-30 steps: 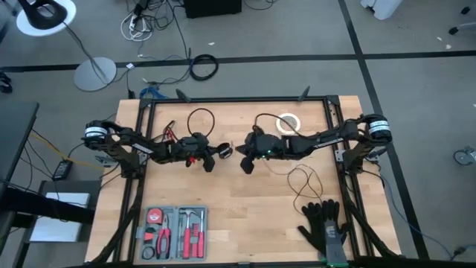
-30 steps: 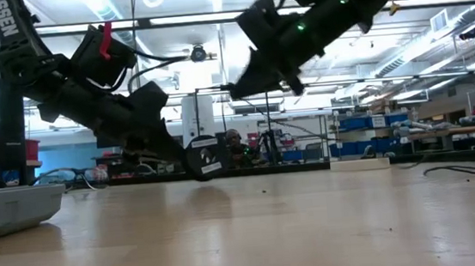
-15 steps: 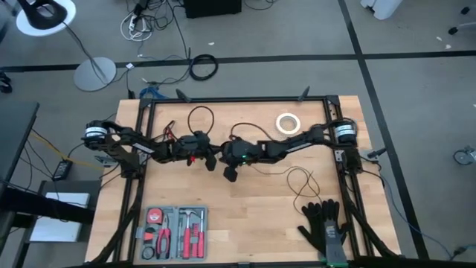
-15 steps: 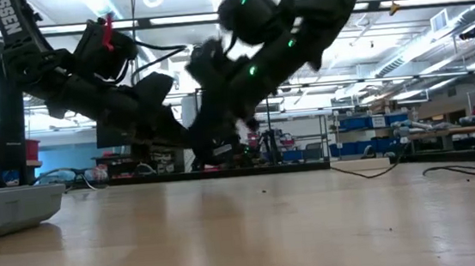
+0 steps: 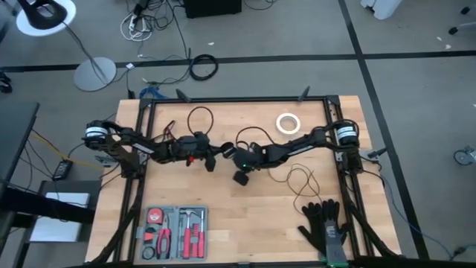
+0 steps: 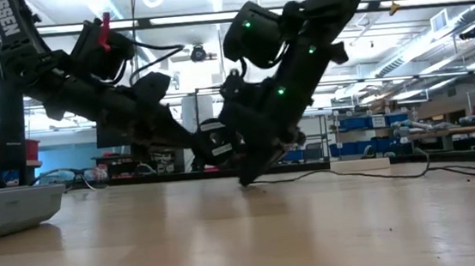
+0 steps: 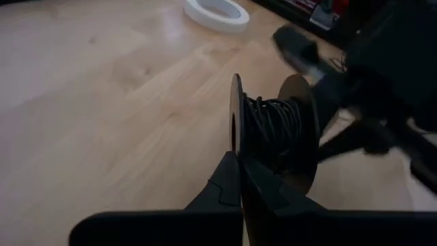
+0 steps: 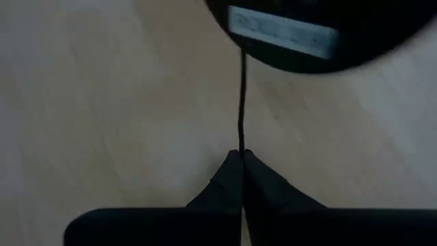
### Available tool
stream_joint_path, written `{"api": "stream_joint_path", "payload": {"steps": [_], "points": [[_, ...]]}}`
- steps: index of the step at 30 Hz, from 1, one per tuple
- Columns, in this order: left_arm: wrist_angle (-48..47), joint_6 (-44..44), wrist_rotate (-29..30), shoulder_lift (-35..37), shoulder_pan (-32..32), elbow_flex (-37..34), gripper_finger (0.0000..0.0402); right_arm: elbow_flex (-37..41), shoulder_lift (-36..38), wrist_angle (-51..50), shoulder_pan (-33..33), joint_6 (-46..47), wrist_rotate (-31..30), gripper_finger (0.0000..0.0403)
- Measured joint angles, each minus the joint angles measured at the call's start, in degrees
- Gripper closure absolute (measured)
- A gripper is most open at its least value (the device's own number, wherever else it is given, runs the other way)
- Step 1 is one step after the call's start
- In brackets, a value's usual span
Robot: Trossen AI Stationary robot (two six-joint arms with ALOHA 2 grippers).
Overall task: Coil cords
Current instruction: Coil the black wire on the black spool
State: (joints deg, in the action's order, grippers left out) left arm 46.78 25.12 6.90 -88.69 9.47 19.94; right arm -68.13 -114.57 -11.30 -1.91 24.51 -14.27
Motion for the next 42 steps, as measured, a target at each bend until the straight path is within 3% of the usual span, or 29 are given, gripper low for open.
{"api": "stream_joint_path", "payload": {"steps": [7, 12, 22, 31, 35, 38, 42], "points": [[1.91, 2.25, 0.27, 0.09, 0.04, -3.66, 0.0401, 0.80, 4.21, -3.71, -0.35, -0.83, -1.00, 0.0403], [5.92, 3.52, 0.36, 0.07, 0.06, -6.44, 0.0401, 6.02, 5.45, -1.19, 0.08, 2.53, -1.05, 0.0400], [7.48, 4.07, 0.98, 0.05, 0.33, -8.71, 0.0401, 11.14, 6.67, 3.00, -2.95, 6.77, -1.26, 0.0353], [7.33, 4.29, 0.70, 0.05, 0.37, -8.71, 0.0401, 14.17, 16.08, -11.89, -6.85, 9.17, -1.09, 0.0330], [7.37, 4.27, 0.05, 0.05, 0.37, -8.73, 0.0402, 17.59, 20.40, -13.21, -9.34, 11.33, -2.07, 0.0331], [7.59, 4.24, -0.09, 0.05, 0.37, -8.76, 0.0401, 21.60, 22.88, -5.29, -11.27, 12.13, -6.90, 0.0330], [7.70, 4.24, -0.13, 0.05, 0.37, -8.73, 0.0401, 28.20, 22.84, 12.86, -12.30, 12.48, -17.08, 0.0330]]}}
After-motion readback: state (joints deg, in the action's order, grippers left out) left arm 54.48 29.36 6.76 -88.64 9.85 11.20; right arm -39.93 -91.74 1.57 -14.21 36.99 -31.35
